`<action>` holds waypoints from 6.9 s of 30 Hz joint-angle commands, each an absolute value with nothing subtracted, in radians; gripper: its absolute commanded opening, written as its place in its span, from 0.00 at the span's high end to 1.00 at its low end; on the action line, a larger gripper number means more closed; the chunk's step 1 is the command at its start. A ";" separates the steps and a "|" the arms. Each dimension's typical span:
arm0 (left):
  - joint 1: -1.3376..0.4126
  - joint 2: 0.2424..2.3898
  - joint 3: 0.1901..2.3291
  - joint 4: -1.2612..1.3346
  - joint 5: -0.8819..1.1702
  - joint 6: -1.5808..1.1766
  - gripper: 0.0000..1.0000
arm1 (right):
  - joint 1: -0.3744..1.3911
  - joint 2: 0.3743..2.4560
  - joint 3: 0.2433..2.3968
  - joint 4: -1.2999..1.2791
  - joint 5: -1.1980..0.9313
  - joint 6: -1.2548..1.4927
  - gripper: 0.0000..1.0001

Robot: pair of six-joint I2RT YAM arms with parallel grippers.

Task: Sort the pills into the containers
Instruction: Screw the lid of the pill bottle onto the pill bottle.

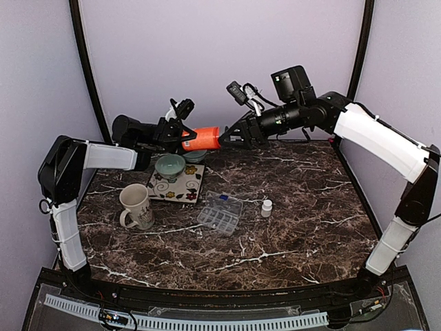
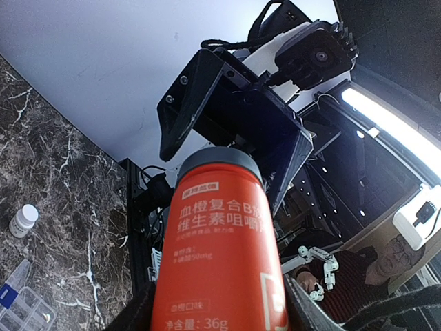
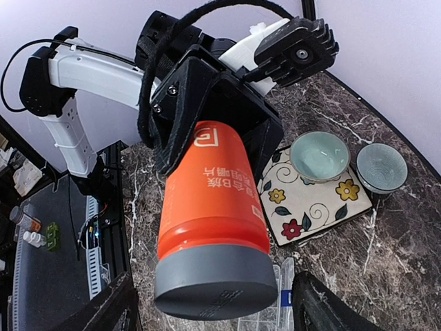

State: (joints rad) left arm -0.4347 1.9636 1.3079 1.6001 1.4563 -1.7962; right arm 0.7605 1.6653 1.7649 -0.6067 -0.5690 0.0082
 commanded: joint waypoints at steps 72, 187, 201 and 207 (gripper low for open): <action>-0.742 1.426 1.261 0.223 0.676 0.075 0.95 | 0.680 1.758 1.474 0.113 -0.991 1.040 0.51; -0.461 1.808 1.355 1.225 1.456 -1.292 1.00 | 0.736 1.701 1.747 -0.435 -0.725 0.182 1.00; -0.524 1.614 1.410 0.241 1.216 -0.380 1.00 | 0.716 1.760 1.730 -0.336 -0.829 0.479 1.00; -0.573 1.577 1.429 0.124 1.118 -0.224 1.00 | 0.716 1.777 1.698 -0.263 -0.871 0.609 1.00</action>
